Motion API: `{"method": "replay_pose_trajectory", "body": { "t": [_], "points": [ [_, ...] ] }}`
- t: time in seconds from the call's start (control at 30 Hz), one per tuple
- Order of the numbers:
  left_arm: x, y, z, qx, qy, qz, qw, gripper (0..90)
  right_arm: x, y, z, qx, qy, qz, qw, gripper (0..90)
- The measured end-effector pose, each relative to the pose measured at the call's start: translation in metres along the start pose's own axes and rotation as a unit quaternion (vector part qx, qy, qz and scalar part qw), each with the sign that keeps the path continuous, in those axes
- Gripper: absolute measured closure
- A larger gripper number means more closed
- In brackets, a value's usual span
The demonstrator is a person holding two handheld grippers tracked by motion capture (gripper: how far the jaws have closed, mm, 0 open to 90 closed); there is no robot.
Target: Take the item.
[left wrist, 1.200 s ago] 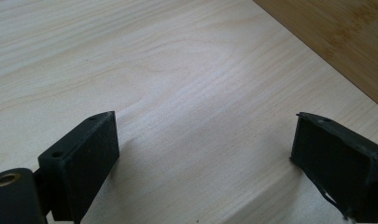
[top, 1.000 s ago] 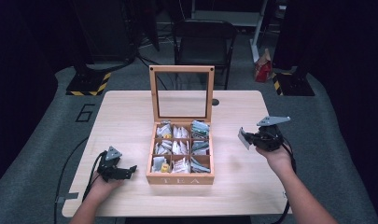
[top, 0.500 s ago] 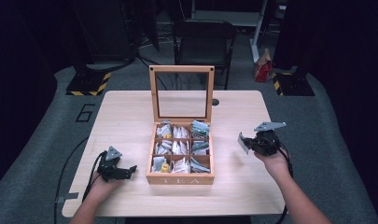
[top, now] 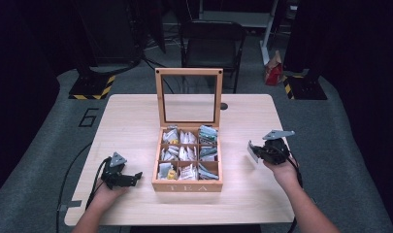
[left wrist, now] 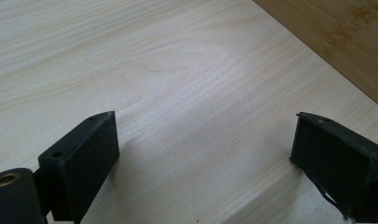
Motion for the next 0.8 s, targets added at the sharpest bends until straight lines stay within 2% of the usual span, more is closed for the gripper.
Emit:
{"method": "replay_pose_trajectory", "body": {
  "t": [0.23,0.27,0.43,0.6,0.63,0.7,0.8],
  "points": [
    [0.0,0.0,0.0,0.0,-0.001,0.0,1.0,7.1,0.006,-0.01,0.0,0.01,-0.002,0.007,0.9999,89.6],
    [0.0,0.0,0.0,0.0,0.0,0.0,1.0,7.1,0.006,-0.011,0.001,0.012,-0.009,0.007,0.9999,89.6],
    [0.0,0.0,0.0,0.0,0.0,0.0,1.0,7.1,0.008,-0.017,0.002,0.025,-0.001,0.013,0.9996,89.5],
    [0.0,0.0,0.0,0.0,0.0,0.0,1.0,7.1,0.01,-0.022,0.005,0.016,-0.004,0.016,0.9997,89.4],
    [0.0,0.0,0.0,0.0,0.0,0.0,1.0,7.1,0.011,-0.023,0.004,0.021,0.002,0.012,0.9997,89.4],
    [0.0,0.0,0.0,0.0,0.0,0.0,1.0,7.1,0.011,-0.025,0.007,0.014,0.002,0.016,0.9998,89.2],
    [0.0,0.0,0.0,0.0,0.0,0.0,1.0,7.1,0.01,-0.028,0.009,0.015,0.001,0.01,0.9998,89.0]
  ]
}}
Point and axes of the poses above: each handheld gripper's, and its own axes: y roughly backward along the jaws, x roughly out of its underside, z roughly to its left, the point moved 1 cm from there along -y, roughly forward along the jaws, and after that the axes turned 14 degrees about z, right-handed, at the moved point
